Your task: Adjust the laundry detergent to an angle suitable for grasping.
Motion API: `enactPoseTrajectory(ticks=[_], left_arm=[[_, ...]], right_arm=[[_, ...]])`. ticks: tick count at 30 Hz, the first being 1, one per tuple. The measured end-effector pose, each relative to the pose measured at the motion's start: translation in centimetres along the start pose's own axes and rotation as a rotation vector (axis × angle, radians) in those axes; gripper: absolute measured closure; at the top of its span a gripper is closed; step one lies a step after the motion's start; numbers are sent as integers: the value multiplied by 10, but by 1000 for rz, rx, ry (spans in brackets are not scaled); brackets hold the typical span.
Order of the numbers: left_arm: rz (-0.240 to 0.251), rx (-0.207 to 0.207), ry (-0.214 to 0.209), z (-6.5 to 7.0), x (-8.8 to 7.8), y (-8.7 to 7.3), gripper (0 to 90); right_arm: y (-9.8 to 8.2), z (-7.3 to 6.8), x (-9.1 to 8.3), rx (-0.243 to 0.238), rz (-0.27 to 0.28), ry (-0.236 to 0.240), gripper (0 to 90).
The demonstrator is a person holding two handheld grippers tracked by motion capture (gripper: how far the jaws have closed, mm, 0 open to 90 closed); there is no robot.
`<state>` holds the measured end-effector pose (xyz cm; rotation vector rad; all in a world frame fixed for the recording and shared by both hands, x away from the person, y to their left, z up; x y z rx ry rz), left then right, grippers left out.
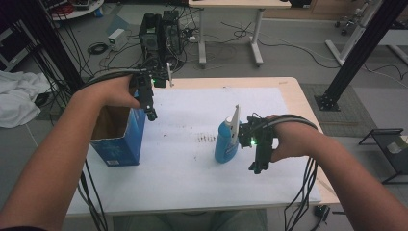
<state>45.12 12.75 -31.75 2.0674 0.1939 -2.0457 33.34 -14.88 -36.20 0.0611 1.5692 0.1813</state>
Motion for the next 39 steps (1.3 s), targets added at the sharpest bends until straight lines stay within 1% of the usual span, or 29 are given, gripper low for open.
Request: enactPoseTrajectory(ticks=[1, 5, 7, 9, 12, 13, 14, 16, 19, 21, 22, 24, 25, 26, 27, 28, 29, 30, 31, 32, 33, 34, 35, 36, 37, 38, 39], left_arm=[[7, -4, -2, 1, 0, 0, 41], [6, 5, 7, 6, -1, 0, 41], [11, 4, 1, 11, -2, -1, 42], [13, 6, 3, 13, -2, -1, 42], [6, 11, 6, 18, -2, -3, 41], [3, 10, 7, 19, -2, -4, 41], [1, 14, 5, 21, -2, -4, 41], [3, 19, 12, 25, -3, -4, 41], [3, 30, 13, 31, -3, -4, 41], [2, 38, 11, 35, -3, -3, 41], [1, 43, 13, 36, -3, -3, 41], [2, 46, 13, 37, -3, -2, 41], [3, 49, 15, 38, -2, -2, 41], [5, 49, 10, 38, -2, -2, 41], [4, 49, 5, 39, -1, -2, 41], [4, 50, 10, 39, 0, -2, 42], [3, 53, 12, 39, 0, -2, 42], [5, 59, 16, 38, 0, -2, 41], [6, 48, 1, 40, 1, -2, 42], [8, 47, 0, 40, 2, -2, 41], [8, 49, -3, 41, 2, -2, 42], [11, 50, -7, 42, 4, -3, 41], [14, 50, -12, 43, 5, -3, 41], [21, 50, -13, 44, 5, -3, 42], [26, 52, -18, 46, 7, -3, 41], [30, 54, -19, 47, 7, -3, 42], [37, 53, -21, 48, 9, -4, 42]], right_arm=[[0, 0, 0, -1, 0, -2, 42], [-2, -3, -1, 1, -1, -2, 42], [-6, -3, -2, 7, -4, -8, 42], [-8, -4, -2, 15, -7, -9, 42], [-16, -6, -3, 27, -4, -11, 42], [-19, -7, -3, 38, -7, -14, 42], [-22, -6, -2, 20, -15, -18, 42], [-30, -8, -1, 41, -24, -20, 42], [-46, -6, 0, 59, -34, -30, 42], [-58, -6, 1, 93, -32, -36, 42], [-63, -4, 1, 95, -30, -42, 42], [-72, -4, 0, 123, -23, -46, 42], [-75, -3, 0, 125, -27, -52, 42], [-79, -3, -1, 138, -26, -51, 42], [-83, -2, -2, 133, -35, -52, 42], [-88, -1, -3, 155, -34, -56, 42], [-88, -1, -3, 155, -34, -56, 42], [-89, -1, -3, 165, -32, -55, 42], [-91, -1, -3, 181, -29, -58, 42], [-92, -1, -3, 202, -27, -46, 42], [-95, 3, -3, 171, -39, -52, 42], [-94, 1, -2, 224, -24, -52, 42], [-96, 2, -1, 228, -27, -59, 42], [-98, 5, -1, 218, -28, -60, 42], [-100, 8, -1, 198, -30, -65, 42], [-99, 7, 0, 234, -24, -67, 42], [-100, 7, 0, 233, -24, -64, 42]])
Point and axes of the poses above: each handheld gripper's, and its own axes: x roughly forward along the jaws, y roughly out of its top, z roughly to its right, the point moved 9 cm from there along x, roughly forward along the jaws, and after that the axes turned 4 degrees about z, right-handed, at the moved point
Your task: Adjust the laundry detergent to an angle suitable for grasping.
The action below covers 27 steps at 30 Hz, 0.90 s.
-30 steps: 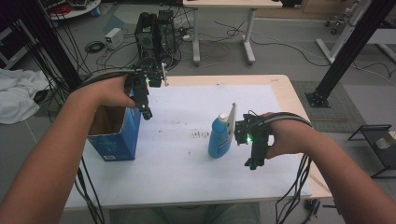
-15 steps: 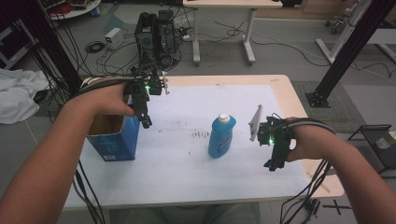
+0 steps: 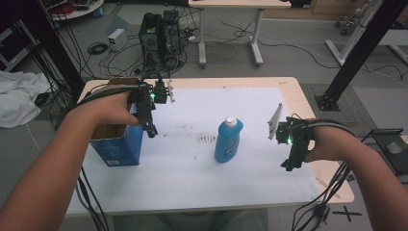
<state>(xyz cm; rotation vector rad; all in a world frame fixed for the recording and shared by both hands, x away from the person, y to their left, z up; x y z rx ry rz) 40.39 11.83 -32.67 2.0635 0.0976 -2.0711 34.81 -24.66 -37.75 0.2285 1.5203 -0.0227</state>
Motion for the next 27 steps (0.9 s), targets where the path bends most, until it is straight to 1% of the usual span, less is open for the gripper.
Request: enactPoseTrajectory(ticks=[5, 8, 9, 10, 11, 12, 13, 14, 16, 17, 18, 19, 20, 21, 22, 23, 24, 26, 27], left_arm=[[22, 0, -10, 7, 9, -1, 41], [38, 2, -9, 10, 16, 0, 41], [45, 2, -11, 11, 18, 0, 41], [51, 2, -13, 12, 20, 0, 41], [58, -4, -15, 13, 22, -1, 41], [63, -9, -18, 13, 23, -1, 42], [69, -10, -16, 13, 24, -1, 42], [73, -10, -14, 13, 25, -1, 41], [86, -7, -15, 13, 24, -2, 41], [93, -5, -16, 13, 24, -2, 41], [108, -6, -15, 13, 24, -1, 41], [137, -16, -13, 14, 23, 0, 41], [155, -15, -17, 14, 22, 1, 41], [167, -14, -19, 14, 21, 1, 41], [199, -39, -21, 14, 20, 2, 42], [222, -42, -23, 13, 19, 3, 41], [249, -57, -23, 12, 17, 5, 41], [288, -62, -35, 12, 14, 6, 41], [328, -83, -51, 13, 14, 9, 41]], right_arm=[[1, 2, 3, 1, 3, -5, 42], [3, 2, 5, 1, -2, 3, 42], [2, 4, 5, -17, -6, 4, 42], [3, 2, 6, 0, -4, 4, 42], [3, 3, 7, -6, -6, 8, 42], [4, 3, 7, -6, -5, 8, 42], [4, 2, 7, 5, -3, 12, 42], [3, 4, 7, -17, -7, 11, 42], [4, 4, 6, 1, -1, 7, 42], [4, 4, 6, -1, 1, 6, 42], [4, 4, 6, 1, 5, 6, 42], [4, 5, 7, -7, 7, 5, 42], [3, 5, 6, 3, 1, 4, 42], [3, 5, 6, 3, 1, 4, 42], [3, 5, 6, -1, 0, 3, 42], [4, 6, 6, 7, 4, 0, 42], [4, 6, 6, 3, 5, 4, 42], [4, 7, 7, 1, 5, 9, 42], [4, 7, 7, 1, 5, 9, 42]])
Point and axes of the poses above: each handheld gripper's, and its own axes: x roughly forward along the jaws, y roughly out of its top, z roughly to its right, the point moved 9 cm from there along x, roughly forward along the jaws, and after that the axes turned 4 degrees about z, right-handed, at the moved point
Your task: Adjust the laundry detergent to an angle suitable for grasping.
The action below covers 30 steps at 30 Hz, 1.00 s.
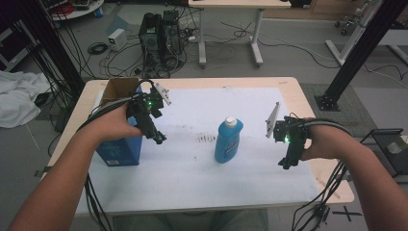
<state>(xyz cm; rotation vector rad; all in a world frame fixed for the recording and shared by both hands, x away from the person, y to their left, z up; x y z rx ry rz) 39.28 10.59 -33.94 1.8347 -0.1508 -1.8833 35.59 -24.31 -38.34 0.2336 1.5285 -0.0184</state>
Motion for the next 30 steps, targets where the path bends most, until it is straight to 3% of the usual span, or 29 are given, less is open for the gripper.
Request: enactPoseTrajectory(ticks=[1, 4, 5, 9, 10, 11, 12, 13, 18, 24, 30], left_arm=[[19, -1, -14, 1, -1, 1, 41], [68, 3, -41, 3, -2, 6, 42], [93, -7, -54, 5, -1, 8, 41], [180, -45, -101, 13, 2, 15, 41], [219, -65, -108, 14, 4, 18, 41], [232, -47, -109, 14, 4, 19, 41], [262, -70, -107, 15, 5, 22, 41], [269, -66, -109, 16, 6, 22, 42], [315, -77, -66, 21, 17, 29, 41], [285, -69, -3, 28, 39, 38, 41], [333, -87, 39, 34, 53, 50, 41]], right_arm=[[0, -1, 0, 22, -6, -3, 41], [1, 2, 1, -17, -11, 3, 41], [2, 0, 2, 4, -11, 3, 41], [3, 2, 1, -10, -8, 2, 41], [4, 3, 2, -15, -4, 3, 42], [4, 3, 2, -14, -3, 2, 41], [4, 3, 2, -15, -3, 2, 41], [3, 2, 1, -6, -8, 2, 41], [3, 3, 2, -16, -5, -1, 41], [4, 2, 2, -7, 2, -4, 41], [3, -1, 2, 24, 5, 0, 41]])
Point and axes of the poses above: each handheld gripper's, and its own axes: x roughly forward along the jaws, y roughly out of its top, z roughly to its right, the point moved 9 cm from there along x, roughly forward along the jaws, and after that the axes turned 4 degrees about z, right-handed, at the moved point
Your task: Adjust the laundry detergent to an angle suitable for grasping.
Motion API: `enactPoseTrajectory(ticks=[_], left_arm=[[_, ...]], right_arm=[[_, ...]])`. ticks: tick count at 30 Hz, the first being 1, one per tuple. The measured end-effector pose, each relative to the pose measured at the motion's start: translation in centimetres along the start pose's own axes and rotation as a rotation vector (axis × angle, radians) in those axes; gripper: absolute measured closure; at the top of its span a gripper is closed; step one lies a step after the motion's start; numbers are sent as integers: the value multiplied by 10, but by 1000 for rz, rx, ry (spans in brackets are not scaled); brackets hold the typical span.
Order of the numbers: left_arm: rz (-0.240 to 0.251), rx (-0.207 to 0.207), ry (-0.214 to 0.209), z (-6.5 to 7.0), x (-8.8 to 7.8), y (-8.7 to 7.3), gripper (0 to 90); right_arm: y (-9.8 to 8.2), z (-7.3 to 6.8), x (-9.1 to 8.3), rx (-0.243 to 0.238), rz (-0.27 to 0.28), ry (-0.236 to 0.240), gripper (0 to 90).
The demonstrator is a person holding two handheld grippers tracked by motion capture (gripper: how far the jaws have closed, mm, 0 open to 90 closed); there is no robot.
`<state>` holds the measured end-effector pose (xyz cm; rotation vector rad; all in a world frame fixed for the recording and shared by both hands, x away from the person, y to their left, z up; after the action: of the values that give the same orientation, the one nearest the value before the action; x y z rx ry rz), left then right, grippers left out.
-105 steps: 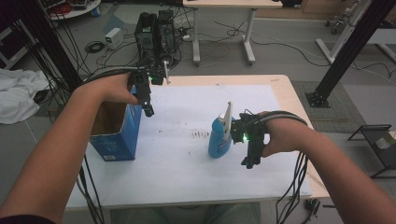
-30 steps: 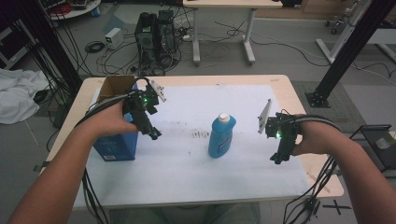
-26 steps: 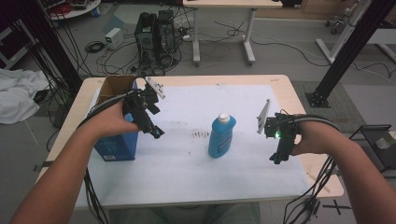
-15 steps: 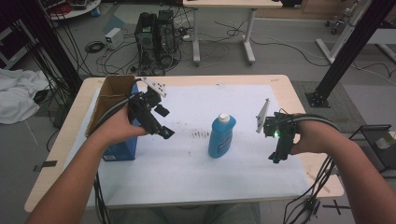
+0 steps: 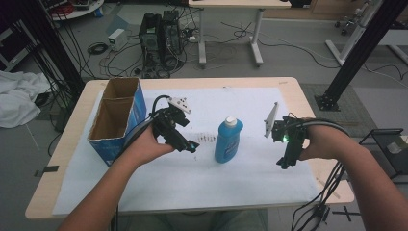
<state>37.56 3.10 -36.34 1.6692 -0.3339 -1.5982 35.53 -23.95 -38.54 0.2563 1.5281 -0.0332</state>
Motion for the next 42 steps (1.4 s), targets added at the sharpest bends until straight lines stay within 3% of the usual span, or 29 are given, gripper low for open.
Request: enactPoseTrajectory(ticks=[3, 5, 6, 8, 16, 17, 20, 23, 25, 26, 27, 31, 32, 33, 35, 37, 38, 41, 42], left_arm=[[38, -17, 7, 4, 8, 5, 41], [83, -54, 9, 7, 14, 9, 41], [80, -45, 7, 6, 15, 9, 41], [123, -87, -2, 11, 22, 13, 41], [203, -129, 5, 16, 38, 26, 41], [201, -144, -11, 18, 41, 27, 42], [195, -145, -2, 19, 50, 29, 41], [223, -147, 7, 20, 59, 35, 41], [206, -124, 8, 19, 63, 35, 41], [211, -138, 13, 20, 66, 37, 41], [200, -121, 33, 18, 71, 36, 41], [213, -134, 31, 20, 78, 40, 41], [203, -110, 30, 19, 80, 40, 41], [223, -137, 31, 20, 85, 45, 41], [215, -132, 30, 20, 86, 45, 41], [238, -141, 35, 21, 90, 49, 41], [229, -117, 30, 19, 90, 49, 41], [244, -128, 41, 18, 96, 53, 41], [242, -114, 45, 16, 97, 54, 41]], right_arm=[[-1, 1, 1, -12, -2, -1, 41], [0, 1, 2, -14, 1, -3, 41], [0, 1, 2, -14, 1, -3, 41], [0, 0, 2, -18, 2, -1, 41], [-2, 2, 3, -30, 0, 4, 41], [-3, 0, 3, -9, 2, 4, 41], [-3, 1, 5, -14, 6, 8, 41], [-3, -1, 6, -9, 11, 11, 41], [-3, -2, 8, 3, 14, 14, 41], [-3, 0, 8, -14, 12, 13, 41], [-2, -1, 9, -10, 12, 9, 41], [-1, -2, 9, -13, 19, 13, 41], [-1, -2, 9, -14, 18, 14, 41], [-1, -2, 9, -15, 17, 18, 41], [-1, -2, 9, -5, 20, 19, 41], [-1, -1, 9, 4, 21, 16, 41], [-2, 0, 10, -15, 18, 18, 41], [-1, 0, 11, 0, 20, 17, 41], [-1, 0, 11, 0, 20, 17, 41]])
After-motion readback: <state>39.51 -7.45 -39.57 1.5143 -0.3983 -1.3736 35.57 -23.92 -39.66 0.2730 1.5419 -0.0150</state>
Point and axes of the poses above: each handheld gripper's, and its own axes: x roughly forward along the jaws, y roughly out of its top, z roughly to its right, the point moved 9 cm from there along x, roughly forward along the jaws, and after that the axes turned 4 degrees about z, right-handed, at the moved point
